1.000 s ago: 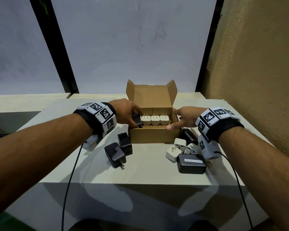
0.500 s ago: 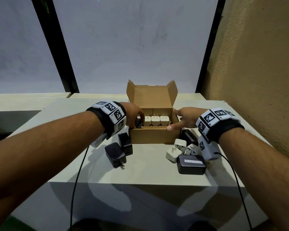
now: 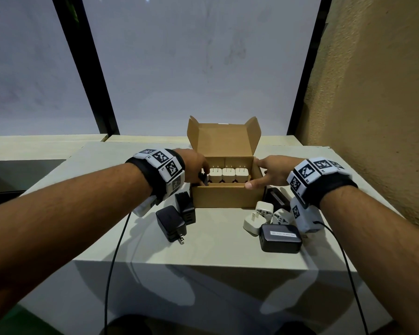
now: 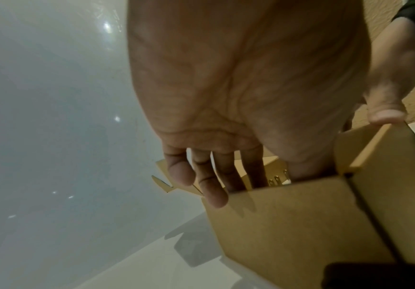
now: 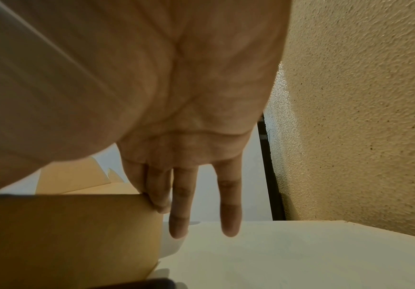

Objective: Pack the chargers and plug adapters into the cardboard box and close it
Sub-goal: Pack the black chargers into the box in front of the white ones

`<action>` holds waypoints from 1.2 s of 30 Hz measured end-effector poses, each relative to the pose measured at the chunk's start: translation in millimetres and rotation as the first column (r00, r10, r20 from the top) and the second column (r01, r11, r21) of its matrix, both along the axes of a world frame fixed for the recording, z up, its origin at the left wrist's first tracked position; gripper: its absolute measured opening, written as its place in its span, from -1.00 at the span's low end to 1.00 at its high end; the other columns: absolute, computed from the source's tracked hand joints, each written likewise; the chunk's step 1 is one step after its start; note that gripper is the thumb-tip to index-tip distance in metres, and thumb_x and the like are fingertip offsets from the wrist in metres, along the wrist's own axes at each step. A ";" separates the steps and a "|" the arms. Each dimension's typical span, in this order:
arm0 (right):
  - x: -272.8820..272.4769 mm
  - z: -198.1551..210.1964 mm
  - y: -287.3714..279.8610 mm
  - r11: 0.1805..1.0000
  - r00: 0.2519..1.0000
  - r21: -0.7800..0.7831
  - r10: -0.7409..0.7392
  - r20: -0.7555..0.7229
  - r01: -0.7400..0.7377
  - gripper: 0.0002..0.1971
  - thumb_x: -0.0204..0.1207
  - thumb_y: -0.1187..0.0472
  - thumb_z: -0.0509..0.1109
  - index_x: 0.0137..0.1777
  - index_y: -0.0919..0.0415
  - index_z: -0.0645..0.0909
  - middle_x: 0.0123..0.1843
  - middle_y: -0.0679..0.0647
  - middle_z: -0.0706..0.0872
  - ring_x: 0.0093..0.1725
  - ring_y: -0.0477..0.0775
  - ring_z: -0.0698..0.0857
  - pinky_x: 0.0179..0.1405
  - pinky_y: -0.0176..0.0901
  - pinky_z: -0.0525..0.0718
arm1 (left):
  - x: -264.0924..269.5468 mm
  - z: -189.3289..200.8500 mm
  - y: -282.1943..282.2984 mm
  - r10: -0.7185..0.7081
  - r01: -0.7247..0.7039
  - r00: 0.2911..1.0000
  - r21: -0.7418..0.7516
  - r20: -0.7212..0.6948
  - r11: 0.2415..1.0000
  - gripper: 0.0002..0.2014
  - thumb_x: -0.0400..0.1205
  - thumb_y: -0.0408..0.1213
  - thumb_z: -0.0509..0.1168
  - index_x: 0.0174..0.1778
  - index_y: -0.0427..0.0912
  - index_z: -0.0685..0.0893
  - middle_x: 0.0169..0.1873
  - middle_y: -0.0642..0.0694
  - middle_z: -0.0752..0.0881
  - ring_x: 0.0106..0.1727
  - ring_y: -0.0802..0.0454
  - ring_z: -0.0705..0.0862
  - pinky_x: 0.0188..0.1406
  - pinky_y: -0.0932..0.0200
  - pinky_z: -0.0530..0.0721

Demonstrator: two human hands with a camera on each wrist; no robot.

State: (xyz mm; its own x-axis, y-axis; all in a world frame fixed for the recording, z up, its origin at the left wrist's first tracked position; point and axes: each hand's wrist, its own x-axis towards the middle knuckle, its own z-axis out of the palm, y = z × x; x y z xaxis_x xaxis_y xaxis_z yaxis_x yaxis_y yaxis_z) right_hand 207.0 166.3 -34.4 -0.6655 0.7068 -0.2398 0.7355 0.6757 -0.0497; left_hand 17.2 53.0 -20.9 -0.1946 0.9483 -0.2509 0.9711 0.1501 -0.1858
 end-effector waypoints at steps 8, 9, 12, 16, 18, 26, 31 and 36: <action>0.0 0.5 -0.6 1.000 1.000 -0.008 -0.004 -0.013 0.004 -0.05 0.35 -0.44 0.30 0.60 0.19 0.31 0.38 0.19 0.65 0.34 0.23 0.61 0.34 0.06 0.56 | 0.9 2.3 1.0 -0.018 0.018 0.999 -0.022 0.030 1.000 -0.65 0.64 -0.12 0.33 0.36 0.06 0.64 0.24 0.04 0.72 0.23 0.01 0.66 -0.02 0.22 0.54; 0.0 0.4 -0.5 1.000 1.000 -0.008 -0.002 -0.016 0.002 -0.04 0.35 -0.44 0.30 0.61 0.19 0.30 0.38 0.19 0.65 0.34 0.23 0.60 0.34 0.06 0.55 | 0.9 2.2 1.1 -0.025 0.026 1.000 -0.030 0.016 0.999 -0.66 0.66 -0.15 0.31 0.37 0.07 0.63 0.25 0.05 0.72 0.23 0.01 0.66 -0.04 0.23 0.50; 0.4 1.2 -0.6 1.000 1.000 -0.014 -0.008 -0.021 0.008 -0.04 0.36 -0.44 0.31 0.62 0.19 0.29 0.39 0.19 0.64 0.36 0.23 0.60 0.34 0.05 0.54 | 1.8 2.4 1.5 -0.051 0.048 0.998 -0.060 -0.040 0.997 -0.64 0.69 -0.16 0.24 0.43 0.09 0.59 0.29 0.04 0.69 0.26 0.00 0.63 -0.01 0.26 0.44; 0.1 0.8 0.1 1.000 1.000 -0.029 0.000 -0.026 -0.001 -0.05 0.37 -0.42 0.31 0.64 0.17 0.25 0.42 0.20 0.62 0.39 0.22 0.57 0.39 0.06 0.51 | 3.1 1.4 0.7 -0.086 0.074 0.993 -0.139 -0.084 0.988 -0.61 0.75 -0.13 0.11 0.52 0.04 0.50 0.38 -0.04 0.61 0.35 -0.08 0.57 0.18 0.19 0.46; -0.3 0.4 0.2 1.000 1.000 -0.025 -0.002 -0.026 0.001 -0.04 0.40 -0.40 0.30 0.67 0.15 0.18 0.47 0.20 0.58 0.43 0.22 0.55 0.39 0.05 0.47 | 1.0 1.2 -4.0 -0.089 0.080 0.994 -0.117 -0.070 0.990 -0.59 0.75 -0.07 0.09 0.53 0.03 0.48 0.42 -0.05 0.58 0.39 -0.10 0.54 0.30 0.12 0.46; 1.2 -0.1 -0.2 1.000 1.000 -0.014 0.002 -0.025 -0.003 -0.05 0.41 -0.40 0.28 0.68 0.15 0.16 0.49 0.21 0.57 0.43 0.22 0.54 0.38 0.02 0.45 | -12.5 3.6 -68.3 -0.259 0.208 0.945 0.240 0.202 0.948 -0.78 0.60 -0.05 0.38 0.15 0.07 0.70 0.19 0.13 0.58 0.06 0.15 0.54 -0.10 0.33 0.50; -1.1 1.1 -0.3 1.000 1.000 0.007 0.004 0.003 -0.004 -0.05 0.41 -0.42 0.26 0.67 0.18 0.21 0.46 0.22 0.59 0.41 0.23 0.55 0.38 0.04 0.46 | -23.0 -4.5 -113.5 -0.239 0.195 0.944 0.201 0.226 0.960 -0.69 0.48 0.04 0.47 0.13 0.11 0.71 0.11 0.15 0.63 -0.04 0.20 0.55 -0.24 0.36 0.48; -3.0 2.0 -2.3 1.000 0.999 0.025 0.003 0.039 -0.004 -0.06 0.42 -0.42 0.25 0.65 0.20 0.23 0.45 0.23 0.59 0.39 0.23 0.56 0.38 0.03 0.47 | -27.0 -26.4 -138.8 -0.229 0.178 0.926 0.188 0.301 0.966 -0.56 0.47 -0.08 0.52 0.29 0.07 0.66 0.32 0.12 0.58 0.25 0.11 0.58 0.12 0.25 0.60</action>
State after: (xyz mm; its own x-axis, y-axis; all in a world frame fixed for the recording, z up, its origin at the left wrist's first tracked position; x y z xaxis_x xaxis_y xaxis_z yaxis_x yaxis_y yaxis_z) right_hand 204.0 164.0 -32.4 -0.6585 0.7105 -0.2481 0.7341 0.6791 -0.0038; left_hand -9.8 -85.7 -47.3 0.0726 0.9907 -0.1153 0.9876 -0.0553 0.1467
